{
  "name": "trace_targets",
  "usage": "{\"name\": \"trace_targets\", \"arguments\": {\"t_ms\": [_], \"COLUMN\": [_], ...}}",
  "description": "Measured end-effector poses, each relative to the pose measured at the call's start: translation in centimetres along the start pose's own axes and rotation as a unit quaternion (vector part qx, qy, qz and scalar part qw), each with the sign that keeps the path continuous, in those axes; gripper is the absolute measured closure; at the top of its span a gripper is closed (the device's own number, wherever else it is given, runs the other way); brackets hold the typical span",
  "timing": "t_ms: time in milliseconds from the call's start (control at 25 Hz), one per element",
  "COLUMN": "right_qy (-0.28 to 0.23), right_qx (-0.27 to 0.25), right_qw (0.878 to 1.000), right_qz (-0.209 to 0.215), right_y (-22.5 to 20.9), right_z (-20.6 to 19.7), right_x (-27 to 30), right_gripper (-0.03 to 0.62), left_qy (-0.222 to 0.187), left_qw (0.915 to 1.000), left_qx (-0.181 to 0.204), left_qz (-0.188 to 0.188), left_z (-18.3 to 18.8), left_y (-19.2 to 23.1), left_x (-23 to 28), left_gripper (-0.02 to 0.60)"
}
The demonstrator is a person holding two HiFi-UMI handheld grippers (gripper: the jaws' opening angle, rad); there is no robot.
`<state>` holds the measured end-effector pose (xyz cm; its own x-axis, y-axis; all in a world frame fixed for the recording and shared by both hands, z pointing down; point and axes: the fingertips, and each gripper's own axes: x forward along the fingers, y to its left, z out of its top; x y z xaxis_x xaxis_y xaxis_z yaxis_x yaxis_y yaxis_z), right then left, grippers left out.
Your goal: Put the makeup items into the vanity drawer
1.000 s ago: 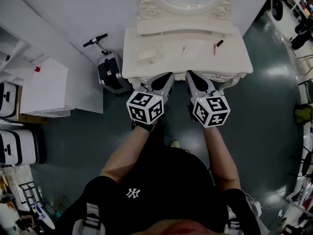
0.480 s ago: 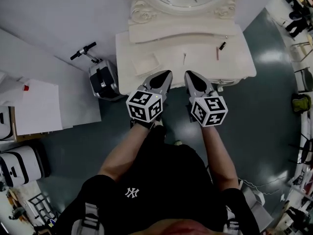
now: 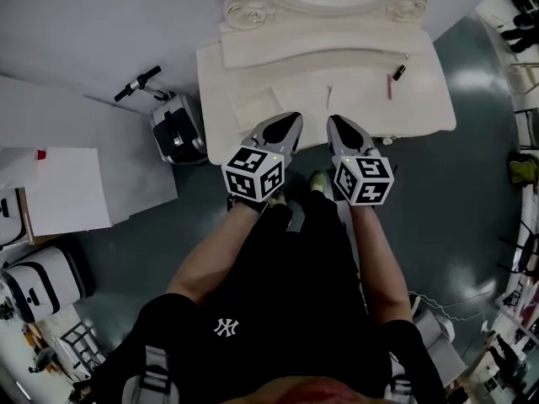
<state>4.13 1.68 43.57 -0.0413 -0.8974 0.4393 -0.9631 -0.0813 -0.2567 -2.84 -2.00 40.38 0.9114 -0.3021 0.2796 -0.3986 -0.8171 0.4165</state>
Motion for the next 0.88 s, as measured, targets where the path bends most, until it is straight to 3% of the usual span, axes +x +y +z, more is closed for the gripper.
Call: {"name": "trace_targets", "arguments": {"t_ms": [360, 640, 880], "right_qy": [0.098, 0.189, 0.242], "right_qx": [-0.009, -0.016, -0.03], "right_qw": [0.995, 0.982, 0.97], "right_qz": [0.001, 0.001, 0.011], "right_y": [-6.9, -11.7, -12.9], "right_z": [-5.0, -10.3, -13.0], "right_x": [7.8, 12.9, 16.3], "right_gripper": [0.522, 0.5, 0.487], "left_qy": [0.02, 0.046, 0.064], "left_qw": [0.9995, 0.9978, 0.9947], "left_qx": [-0.005, -0.019, -0.04], "left_qz": [0.025, 0.043, 0.07], "left_z": [-2.0, -4.7, -6.3], "left_y": [2.2, 3.4, 5.5], "left_x": [5.9, 10.8, 12.8], "left_gripper": [0.581, 0.581, 0.581]}}
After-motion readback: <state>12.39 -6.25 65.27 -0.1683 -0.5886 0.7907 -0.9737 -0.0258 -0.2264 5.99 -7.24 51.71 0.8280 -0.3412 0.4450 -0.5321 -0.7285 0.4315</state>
